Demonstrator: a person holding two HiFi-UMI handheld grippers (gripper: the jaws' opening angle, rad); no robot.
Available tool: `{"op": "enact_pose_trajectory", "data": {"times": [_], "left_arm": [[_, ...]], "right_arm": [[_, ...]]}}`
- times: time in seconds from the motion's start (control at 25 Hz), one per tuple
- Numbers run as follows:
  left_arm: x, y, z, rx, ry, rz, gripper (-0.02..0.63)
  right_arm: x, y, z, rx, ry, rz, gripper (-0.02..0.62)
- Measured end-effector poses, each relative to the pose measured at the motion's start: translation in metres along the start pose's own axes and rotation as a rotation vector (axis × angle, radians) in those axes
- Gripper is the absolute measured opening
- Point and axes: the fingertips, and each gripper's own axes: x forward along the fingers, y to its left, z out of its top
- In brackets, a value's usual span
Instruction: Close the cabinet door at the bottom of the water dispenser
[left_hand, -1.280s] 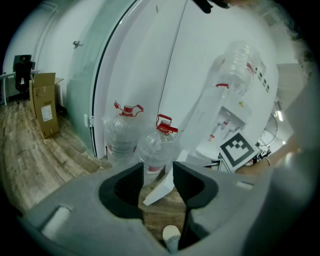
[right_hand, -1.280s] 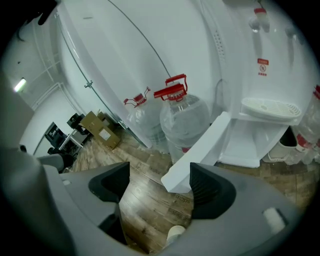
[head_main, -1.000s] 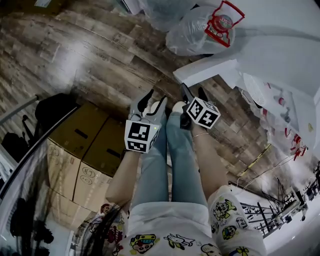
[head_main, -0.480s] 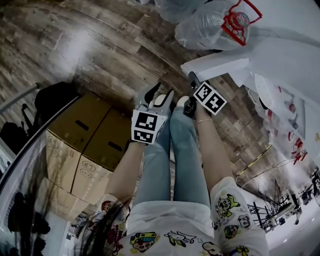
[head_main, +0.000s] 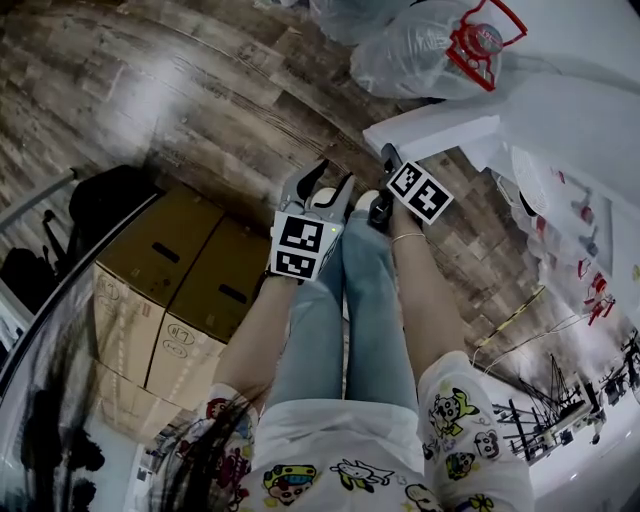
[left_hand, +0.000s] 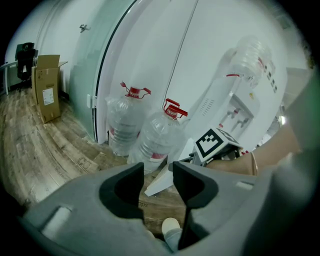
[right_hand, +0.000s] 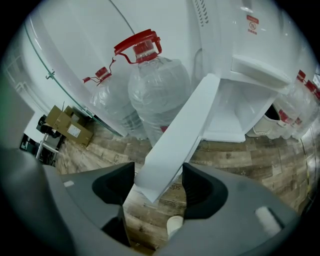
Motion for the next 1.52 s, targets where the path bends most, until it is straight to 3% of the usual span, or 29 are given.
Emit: {"op": "enact_pose_trajectory", "data": {"times": [0.32, 0.8, 1.16, 1.52], "left_arm": [[0.008, -0.003, -0.009, 0.016, 0.036, -0.024, 0.178], [0.025, -0.057, -0.025, 0.074, 0.058, -0.089, 0.178], [0.033, -0.119, -0.052, 0.084, 0.067, -0.073, 0.178], [0.045, -0.174, -0.091, 0.028, 0.056, -0.051, 0.178]], "right_arm": [[-0.022, -0.036, -0.027, -0.025, 0.031, -0.066, 0.263], [-0.057, -0.109, -0.054, -0.098, 0.047, -0.138, 0.212], [-0.082, -0.182, -0.053, -0.177, 0.050, -0.120, 0.189], [-0.097, -0.241, -0.039, -0.300, 0.039, -0.097, 0.181]]}}
